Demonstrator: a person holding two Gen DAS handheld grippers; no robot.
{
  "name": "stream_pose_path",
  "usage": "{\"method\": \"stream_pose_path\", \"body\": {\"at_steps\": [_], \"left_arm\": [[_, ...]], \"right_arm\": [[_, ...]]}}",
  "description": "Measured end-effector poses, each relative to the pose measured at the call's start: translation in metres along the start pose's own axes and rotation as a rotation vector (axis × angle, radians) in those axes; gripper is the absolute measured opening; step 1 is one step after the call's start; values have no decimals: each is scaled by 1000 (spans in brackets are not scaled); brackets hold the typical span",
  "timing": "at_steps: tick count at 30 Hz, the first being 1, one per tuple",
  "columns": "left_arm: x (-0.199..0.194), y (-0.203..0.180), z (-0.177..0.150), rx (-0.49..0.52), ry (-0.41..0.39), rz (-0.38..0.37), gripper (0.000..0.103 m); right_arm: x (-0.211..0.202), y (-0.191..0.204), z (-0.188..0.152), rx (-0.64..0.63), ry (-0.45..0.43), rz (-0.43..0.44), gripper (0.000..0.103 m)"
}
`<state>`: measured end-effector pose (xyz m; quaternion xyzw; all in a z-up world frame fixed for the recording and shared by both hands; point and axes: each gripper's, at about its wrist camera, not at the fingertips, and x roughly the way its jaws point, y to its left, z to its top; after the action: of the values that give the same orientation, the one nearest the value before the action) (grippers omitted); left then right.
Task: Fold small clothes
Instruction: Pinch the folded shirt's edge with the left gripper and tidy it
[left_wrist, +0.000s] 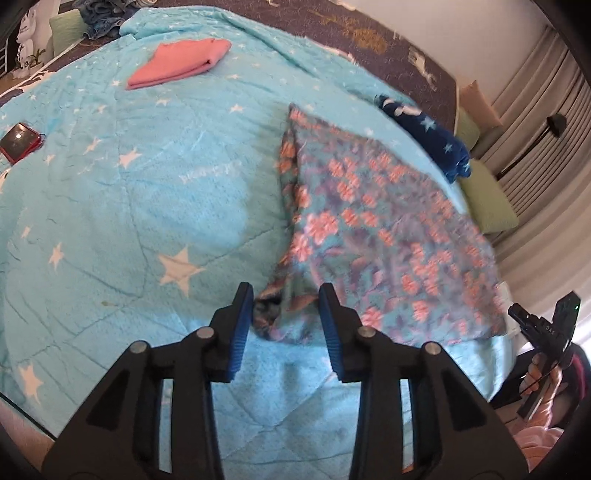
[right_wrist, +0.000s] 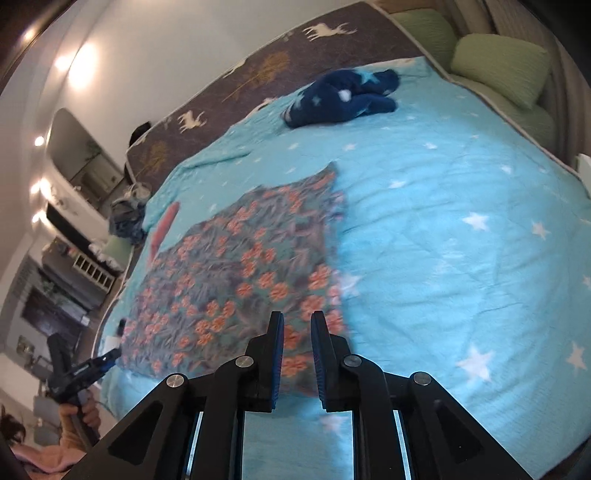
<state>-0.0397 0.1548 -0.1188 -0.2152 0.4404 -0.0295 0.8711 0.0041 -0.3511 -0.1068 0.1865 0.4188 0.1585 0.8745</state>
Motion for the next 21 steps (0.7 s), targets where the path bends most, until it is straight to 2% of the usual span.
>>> {"method": "stream_pose_path", "body": {"at_steps": [1,3,5,10,12,15,21], "left_arm": [[3,0,-2,13,5,14,39],[1,1,-5,34,-11,13,39],[0,3,-5,29,-8,11,39],[-5,3,1,5,11,-6,39],[-7,-2,-1,26,18,-27,40],[-4,-6,-5,41,38,-37,47],[-4,5,-8,-27,35,-104,47]], "right_arm": [[9,0,-1,-3,33,-28,16],[33,-7,-11,-7,130,-140,13],[31,-6,-16,-27,97,-137,13],[21,14,-10,-78,111,-208,15],[15,26,-7,-110,77,-197,15],[18,38,-1,-126,55,-161,17],[46,64,-7,-187,119,-98,19]]}}
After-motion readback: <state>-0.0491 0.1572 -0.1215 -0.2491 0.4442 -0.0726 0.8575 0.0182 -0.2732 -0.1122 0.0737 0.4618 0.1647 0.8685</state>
